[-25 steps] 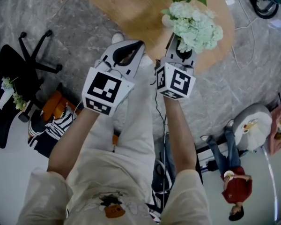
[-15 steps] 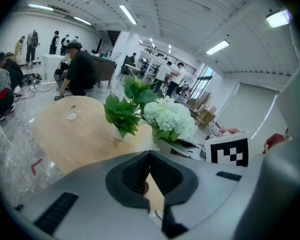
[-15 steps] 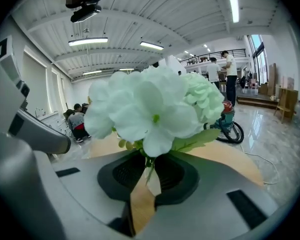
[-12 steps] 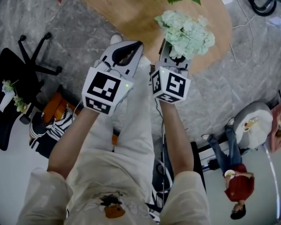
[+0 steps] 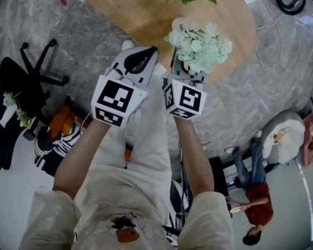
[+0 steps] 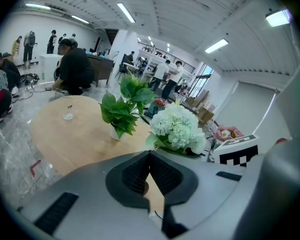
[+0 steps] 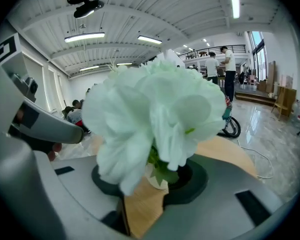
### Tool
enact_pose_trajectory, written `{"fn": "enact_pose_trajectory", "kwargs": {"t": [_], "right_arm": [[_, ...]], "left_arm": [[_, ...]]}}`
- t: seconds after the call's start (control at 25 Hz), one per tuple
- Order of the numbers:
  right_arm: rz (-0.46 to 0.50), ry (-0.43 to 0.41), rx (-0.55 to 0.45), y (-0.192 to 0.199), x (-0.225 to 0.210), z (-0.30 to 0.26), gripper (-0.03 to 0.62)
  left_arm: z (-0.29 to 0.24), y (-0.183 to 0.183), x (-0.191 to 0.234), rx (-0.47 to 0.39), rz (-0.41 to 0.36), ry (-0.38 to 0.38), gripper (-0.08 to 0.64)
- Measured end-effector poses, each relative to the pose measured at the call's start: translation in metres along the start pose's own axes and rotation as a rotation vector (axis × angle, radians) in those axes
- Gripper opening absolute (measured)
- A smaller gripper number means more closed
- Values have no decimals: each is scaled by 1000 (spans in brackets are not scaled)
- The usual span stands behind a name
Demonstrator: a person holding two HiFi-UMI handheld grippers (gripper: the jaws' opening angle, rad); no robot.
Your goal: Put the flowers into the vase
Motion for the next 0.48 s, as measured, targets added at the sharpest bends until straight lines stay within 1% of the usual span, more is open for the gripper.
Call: {"fn": "enact_pose_trajectory", "kwargs": {"t": [0.16, 0.48], "right_arm": [[1, 32, 34, 5, -4, 1, 175], [3, 26, 51, 8, -4, 4, 193]], "left_arm": [[-1, 1, 0, 4, -2, 1, 3], [-5, 2, -1, 12, -4, 8, 3]]}}
Point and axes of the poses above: the fingertips, and each gripper's own axes: z backward along the fingers, x to its left, y out of its underside, the point moved 1 cm from there along z, backward along the fingers, and after that the axes turned 13 degrees about -y, right-handed, at the moved point
